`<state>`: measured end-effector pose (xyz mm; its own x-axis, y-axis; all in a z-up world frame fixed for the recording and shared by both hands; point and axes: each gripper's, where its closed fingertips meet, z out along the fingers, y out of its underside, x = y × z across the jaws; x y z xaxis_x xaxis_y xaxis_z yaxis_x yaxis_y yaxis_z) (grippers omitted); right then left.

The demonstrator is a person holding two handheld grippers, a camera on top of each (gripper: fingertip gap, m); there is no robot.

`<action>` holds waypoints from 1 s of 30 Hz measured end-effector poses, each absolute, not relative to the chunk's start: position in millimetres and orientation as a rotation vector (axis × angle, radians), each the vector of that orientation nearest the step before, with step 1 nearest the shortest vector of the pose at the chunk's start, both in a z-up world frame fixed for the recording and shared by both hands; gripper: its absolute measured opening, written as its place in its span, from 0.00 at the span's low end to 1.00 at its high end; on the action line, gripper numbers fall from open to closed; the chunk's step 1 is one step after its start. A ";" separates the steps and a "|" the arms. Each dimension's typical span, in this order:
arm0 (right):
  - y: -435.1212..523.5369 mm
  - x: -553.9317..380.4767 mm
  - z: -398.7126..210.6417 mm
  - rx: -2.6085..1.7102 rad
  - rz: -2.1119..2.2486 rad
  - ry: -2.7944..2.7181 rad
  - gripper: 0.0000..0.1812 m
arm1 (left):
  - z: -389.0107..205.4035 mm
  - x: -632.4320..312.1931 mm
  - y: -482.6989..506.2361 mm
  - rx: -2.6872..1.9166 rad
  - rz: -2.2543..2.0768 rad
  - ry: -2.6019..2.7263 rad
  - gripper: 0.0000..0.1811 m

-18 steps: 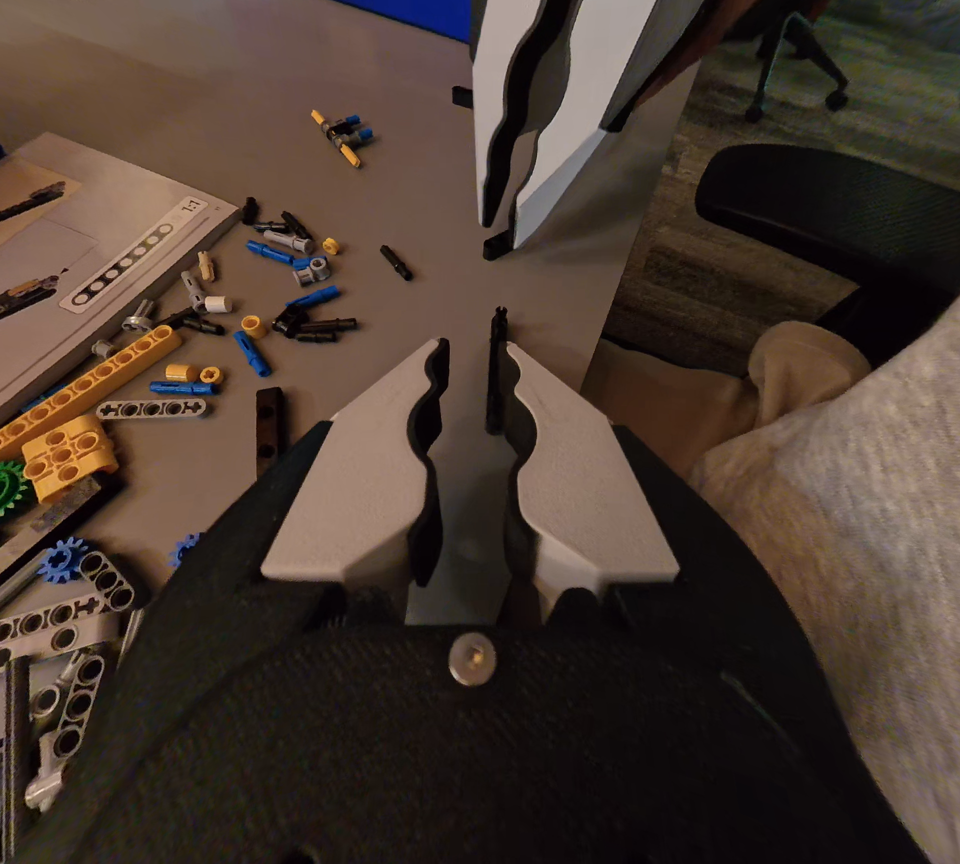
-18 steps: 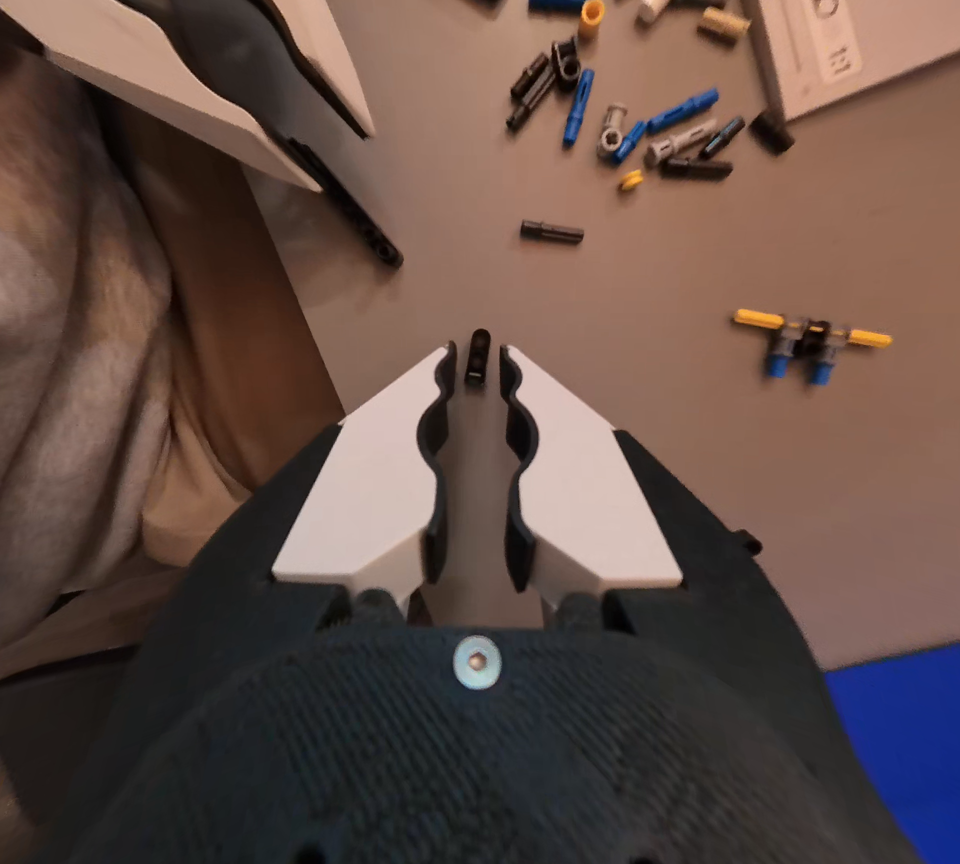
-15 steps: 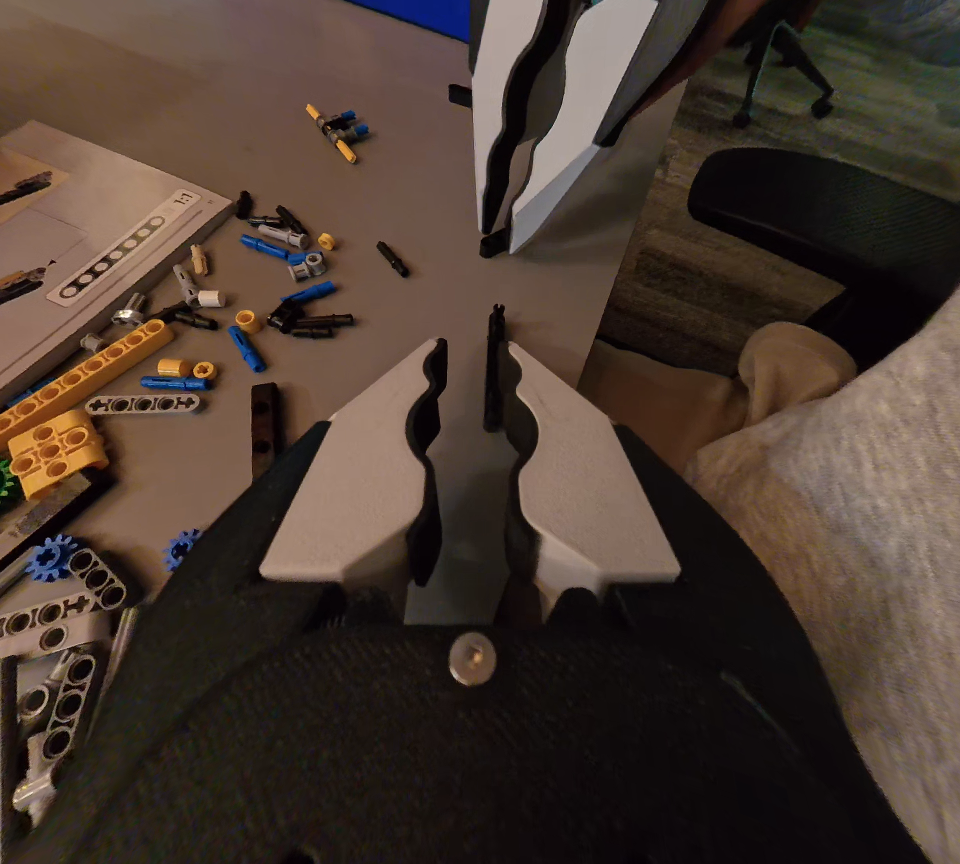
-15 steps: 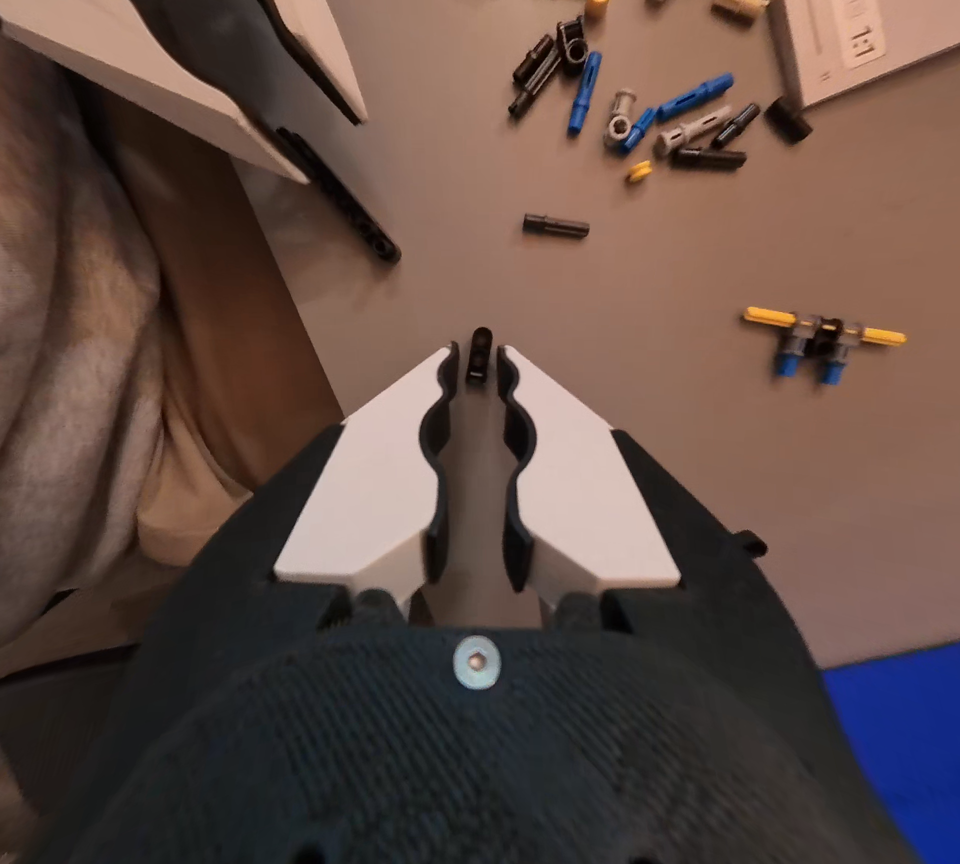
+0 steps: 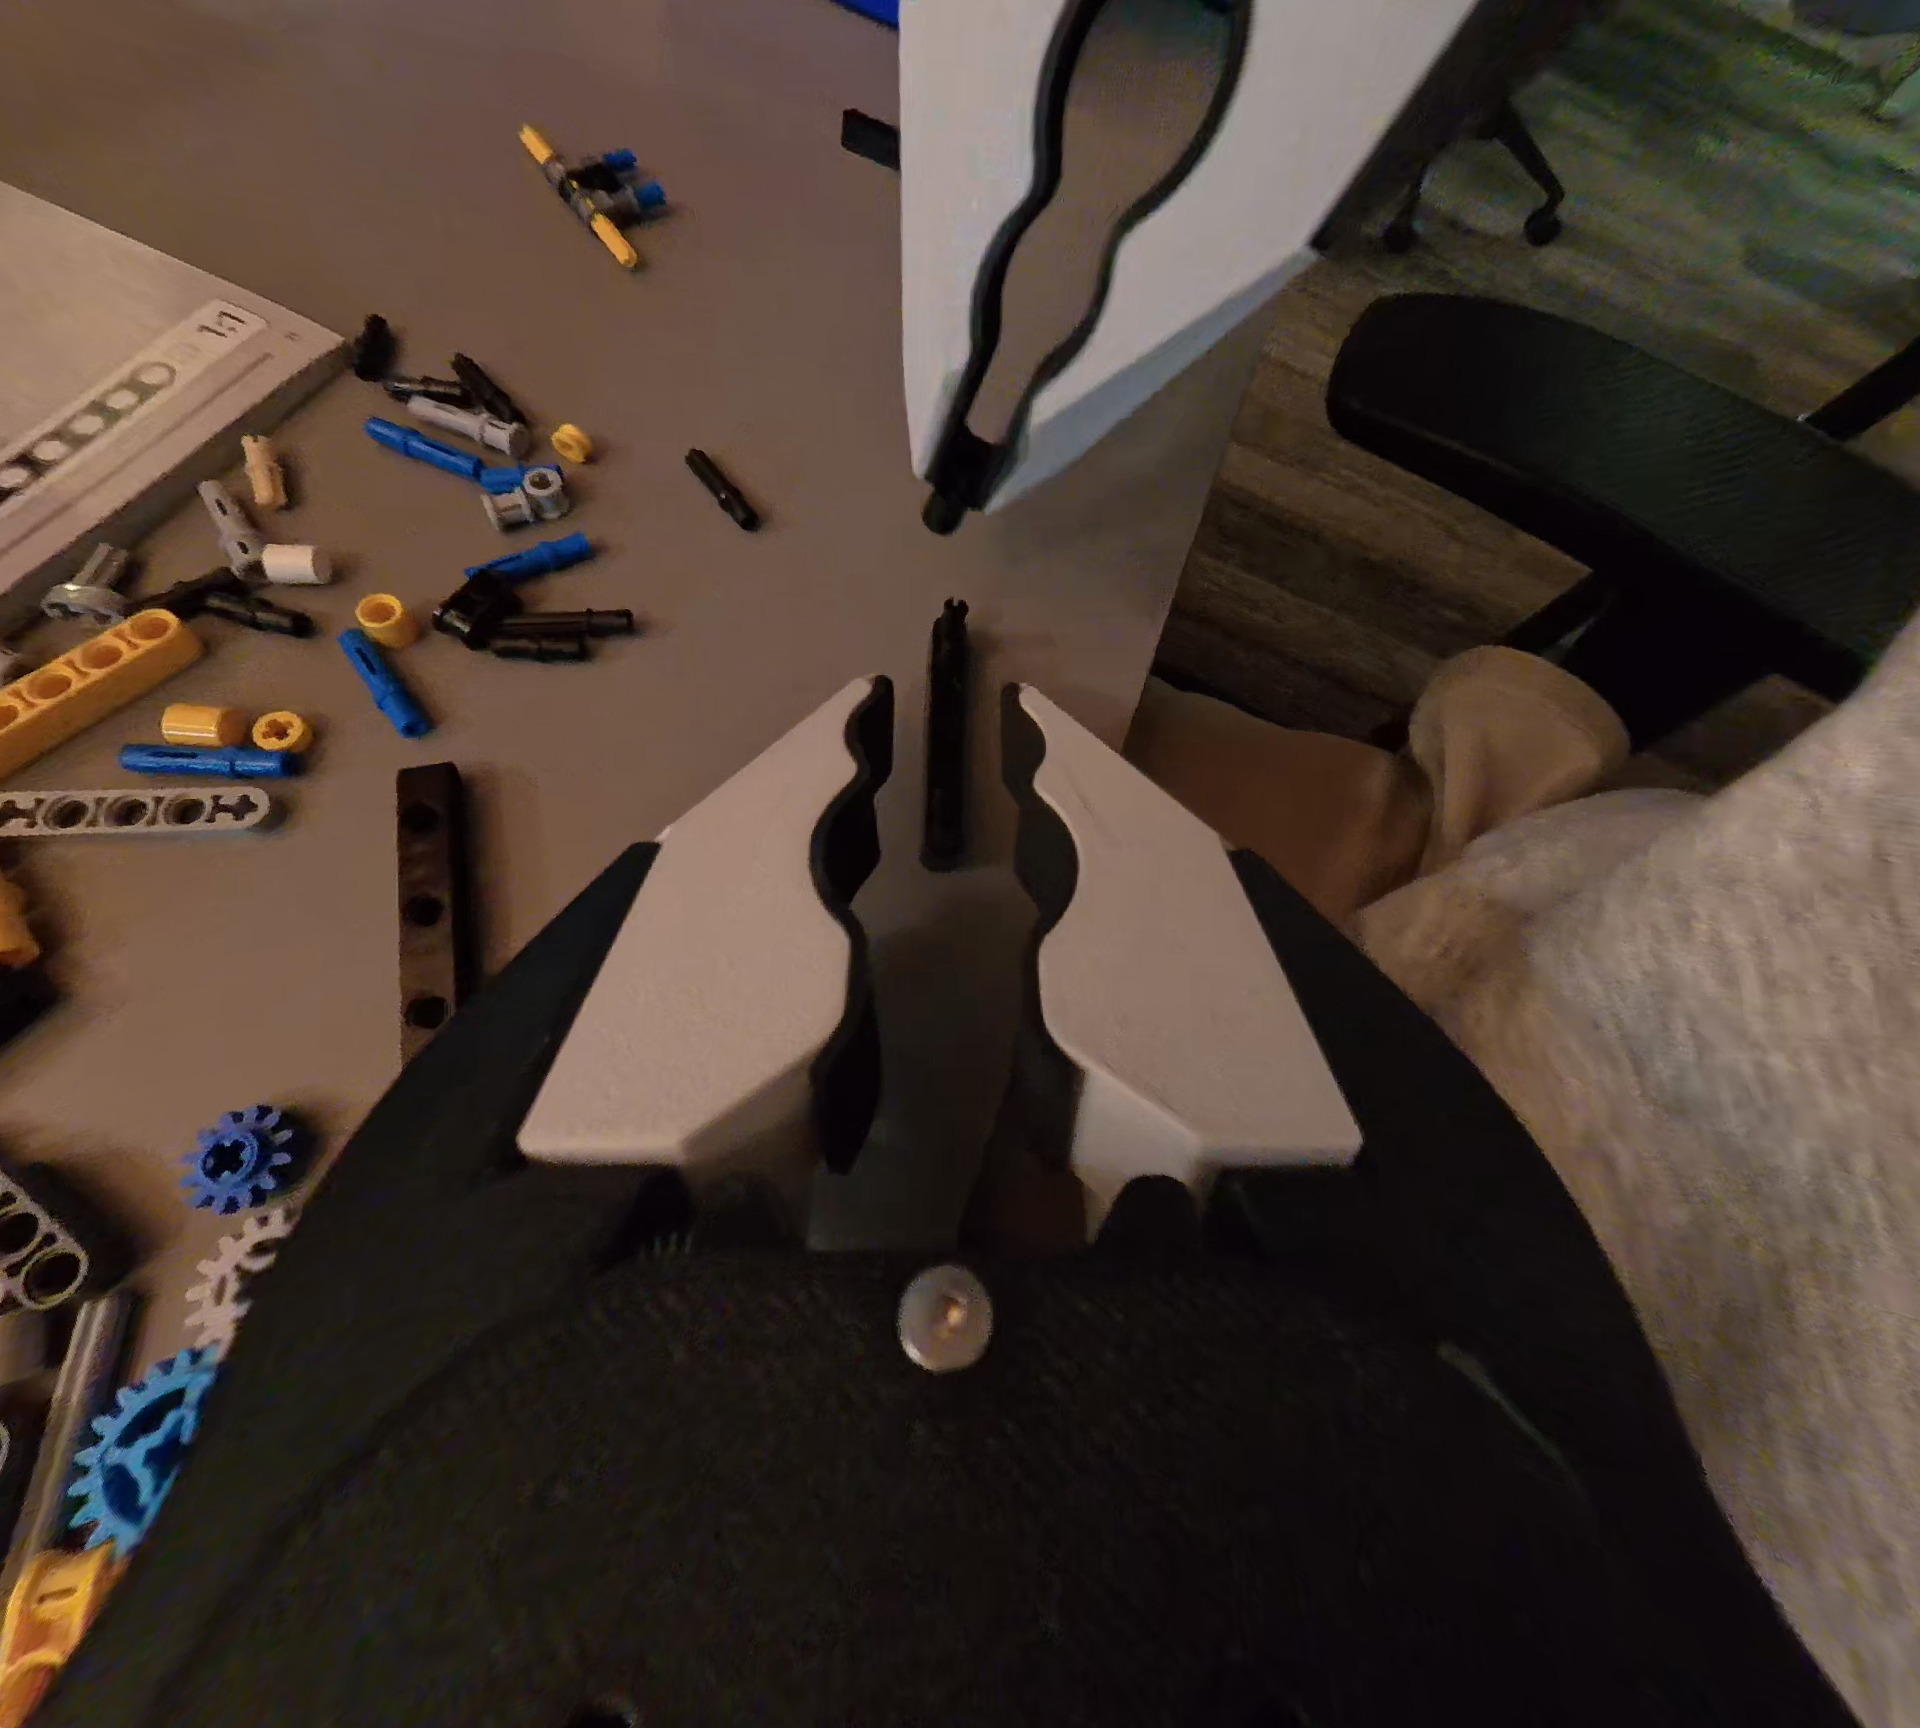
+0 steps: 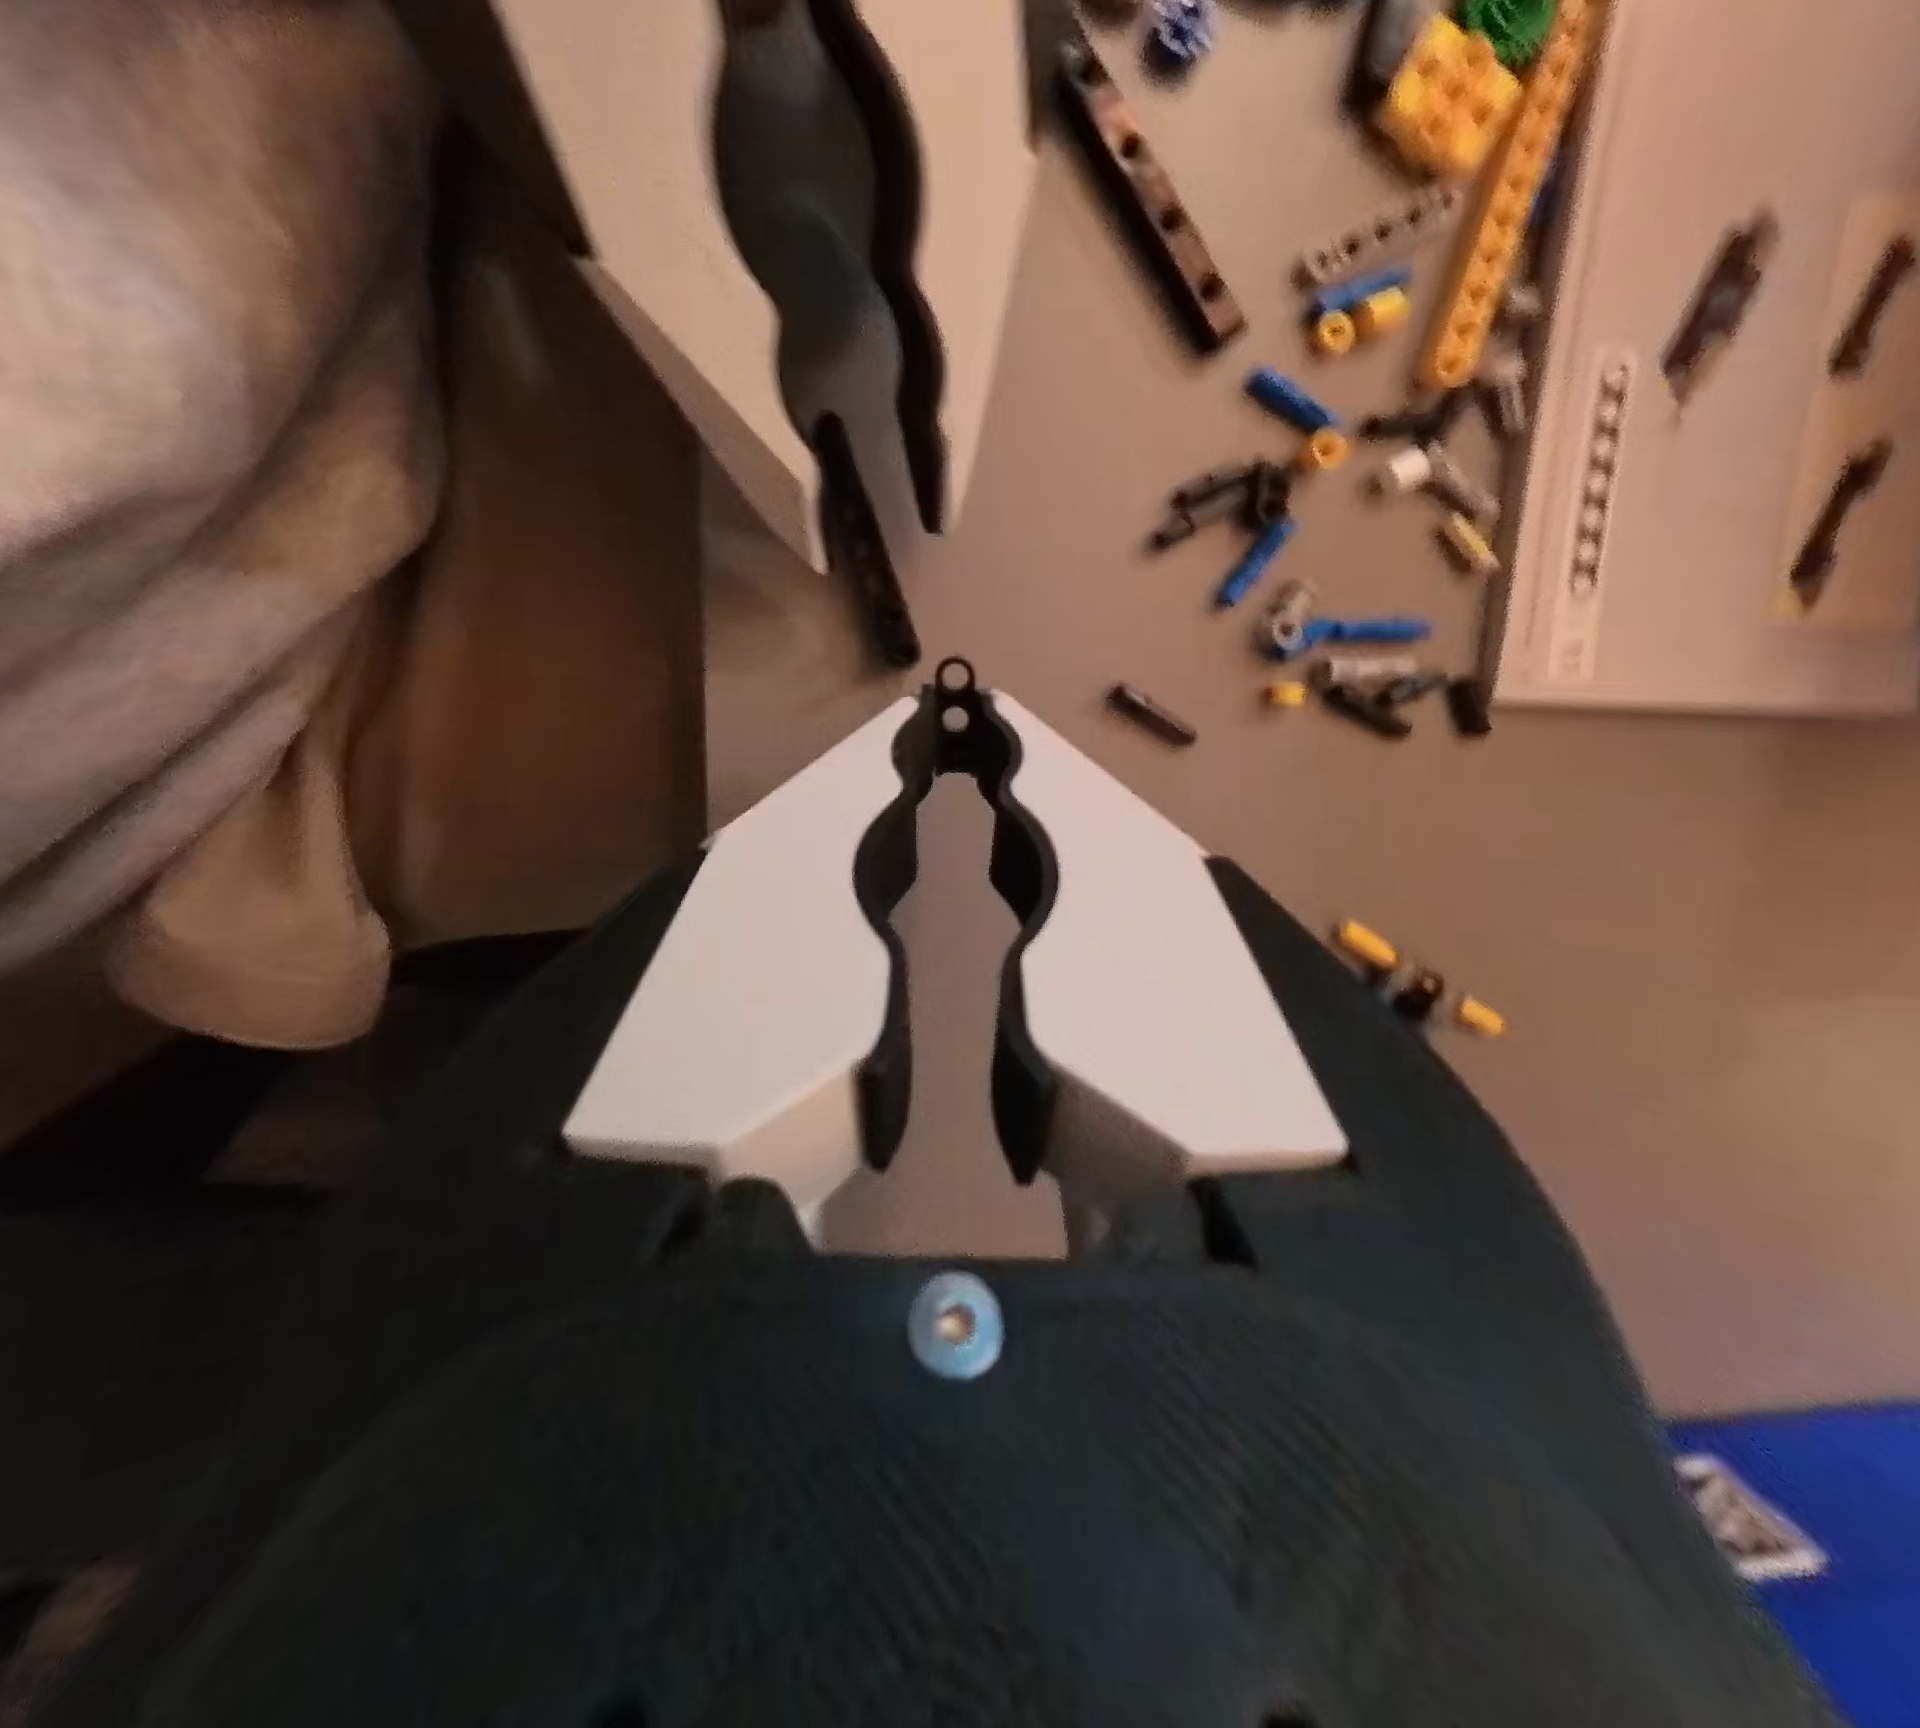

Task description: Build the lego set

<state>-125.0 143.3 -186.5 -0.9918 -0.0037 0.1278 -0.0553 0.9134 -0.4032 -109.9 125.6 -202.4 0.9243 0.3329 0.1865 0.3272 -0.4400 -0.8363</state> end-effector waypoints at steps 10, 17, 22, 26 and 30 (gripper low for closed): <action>134.5 -115.4 -203.7 0.393 0.543 -3.061 0.03 | -210.1 -113.5 125.3 -2.094 -0.054 -0.538 0.04; 132.4 -114.3 -204.6 0.404 0.531 -3.082 0.03 | -211.0 -113.2 125.5 -2.095 -0.093 -0.551 0.00; 132.9 -115.8 -205.4 0.395 0.492 -3.100 0.03 | -211.2 -113.0 125.6 -2.098 -0.091 -0.548 0.00; 133.1 -115.5 -205.7 0.392 0.469 -3.124 0.03 | -211.4 -112.9 125.6 -2.099 -0.091 -0.546 0.00; 133.0 -115.4 -205.8 0.395 0.447 -3.146 0.03 | -211.5 -113.0 125.6 -2.099 -0.094 -0.548 0.00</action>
